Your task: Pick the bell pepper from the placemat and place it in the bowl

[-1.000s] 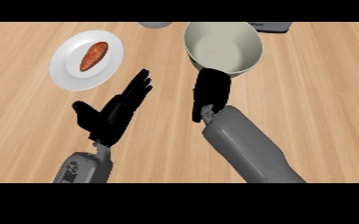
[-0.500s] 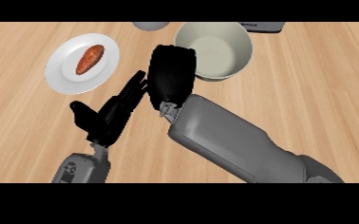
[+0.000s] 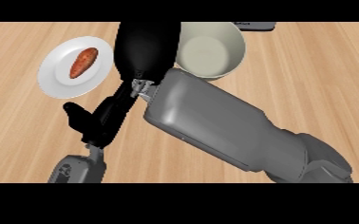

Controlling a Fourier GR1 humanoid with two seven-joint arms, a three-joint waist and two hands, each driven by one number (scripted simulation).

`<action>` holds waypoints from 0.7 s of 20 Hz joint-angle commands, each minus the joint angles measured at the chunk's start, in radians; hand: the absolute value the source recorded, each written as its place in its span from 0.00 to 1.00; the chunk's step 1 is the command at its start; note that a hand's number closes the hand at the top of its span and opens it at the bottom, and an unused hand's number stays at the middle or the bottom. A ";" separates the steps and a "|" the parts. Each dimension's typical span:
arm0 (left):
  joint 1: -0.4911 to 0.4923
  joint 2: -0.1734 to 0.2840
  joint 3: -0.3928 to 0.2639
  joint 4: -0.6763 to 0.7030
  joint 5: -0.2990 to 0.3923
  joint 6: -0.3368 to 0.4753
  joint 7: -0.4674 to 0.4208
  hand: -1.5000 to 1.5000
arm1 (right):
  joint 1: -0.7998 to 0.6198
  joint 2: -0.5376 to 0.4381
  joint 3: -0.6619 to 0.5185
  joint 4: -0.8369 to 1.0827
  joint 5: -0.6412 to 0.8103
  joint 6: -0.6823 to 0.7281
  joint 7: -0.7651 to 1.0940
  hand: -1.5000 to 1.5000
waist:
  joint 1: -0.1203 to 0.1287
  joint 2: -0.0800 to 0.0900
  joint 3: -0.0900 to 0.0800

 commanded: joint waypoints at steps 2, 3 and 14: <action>-0.012 0.015 0.026 0.002 0.012 -0.011 -0.001 0.50 | -0.083 0.019 -0.049 0.085 0.019 -0.027 0.212 1.00 | -0.017 0.009 0.001; 0.017 -0.013 -0.008 0.013 -0.014 0.005 -0.020 0.50 | -0.097 0.019 -0.054 0.113 0.021 -0.045 0.207 1.00 | -0.012 0.010 0.000; 0.050 0.004 0.014 -0.014 -0.009 -0.010 -0.034 0.50 | -0.031 -0.029 -0.250 0.328 0.153 -0.250 -0.058 1.00 | -0.029 0.016 0.003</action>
